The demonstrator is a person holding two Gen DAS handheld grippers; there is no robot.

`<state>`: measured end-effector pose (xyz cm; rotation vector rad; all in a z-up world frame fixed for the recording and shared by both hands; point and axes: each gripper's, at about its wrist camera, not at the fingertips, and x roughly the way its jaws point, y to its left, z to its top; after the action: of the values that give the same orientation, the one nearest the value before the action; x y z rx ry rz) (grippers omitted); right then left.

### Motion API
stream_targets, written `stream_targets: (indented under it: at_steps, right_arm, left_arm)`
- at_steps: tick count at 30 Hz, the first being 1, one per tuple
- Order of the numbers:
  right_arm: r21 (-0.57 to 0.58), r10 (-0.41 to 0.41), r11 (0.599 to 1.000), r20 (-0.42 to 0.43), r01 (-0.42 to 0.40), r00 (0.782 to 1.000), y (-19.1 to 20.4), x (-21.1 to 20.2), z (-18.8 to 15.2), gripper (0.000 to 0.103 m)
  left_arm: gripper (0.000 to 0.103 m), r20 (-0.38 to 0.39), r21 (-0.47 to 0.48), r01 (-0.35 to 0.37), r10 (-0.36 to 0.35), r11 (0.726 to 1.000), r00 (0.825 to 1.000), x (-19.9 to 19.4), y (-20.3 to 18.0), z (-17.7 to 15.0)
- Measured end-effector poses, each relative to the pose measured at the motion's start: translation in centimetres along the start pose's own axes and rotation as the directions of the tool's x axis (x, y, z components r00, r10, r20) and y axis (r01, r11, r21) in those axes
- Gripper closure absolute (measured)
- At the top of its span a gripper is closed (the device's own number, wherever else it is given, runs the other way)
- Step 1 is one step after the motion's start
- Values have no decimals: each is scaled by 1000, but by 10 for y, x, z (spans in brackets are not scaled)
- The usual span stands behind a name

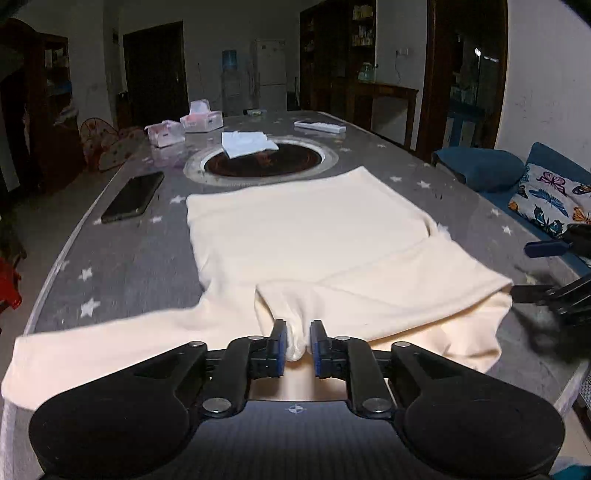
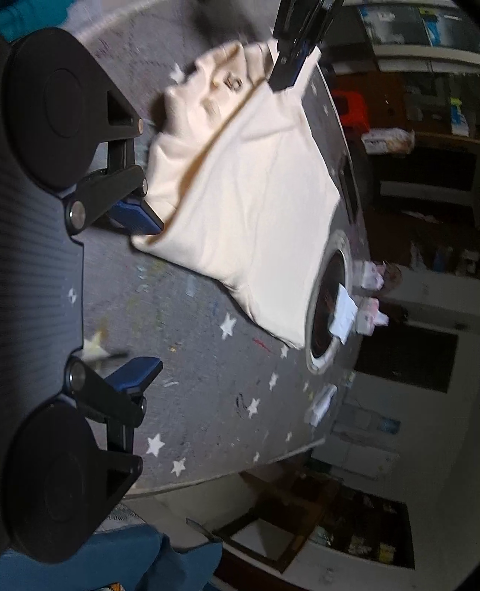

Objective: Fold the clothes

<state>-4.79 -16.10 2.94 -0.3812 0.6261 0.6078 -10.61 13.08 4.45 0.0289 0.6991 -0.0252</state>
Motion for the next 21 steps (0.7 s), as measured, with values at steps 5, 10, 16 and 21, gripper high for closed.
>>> stream_targets:
  at_steps: [5,10,16,21]
  right_arm:
    - [28,66,997,-3,-66,998,-7,-16,11,38]
    - [64,132,989,33,-134,991,-5,1,34,48]
    - [82,189,978,19,-189,982,5,44,56,69]
    - [109,195,975,1,-194,981,4,71,62,77]
  left_arm:
    - [86,-10,-12,-22,22,1000,1000,-7,6,-8]
    - [86,20,-55,-21,22,998,1000,-14,11,0]
    - [86,33,-28,82,-81,996,996,11,-10,23]
    - [86,-8,-39,85,-85,996,996,38,-14,23]
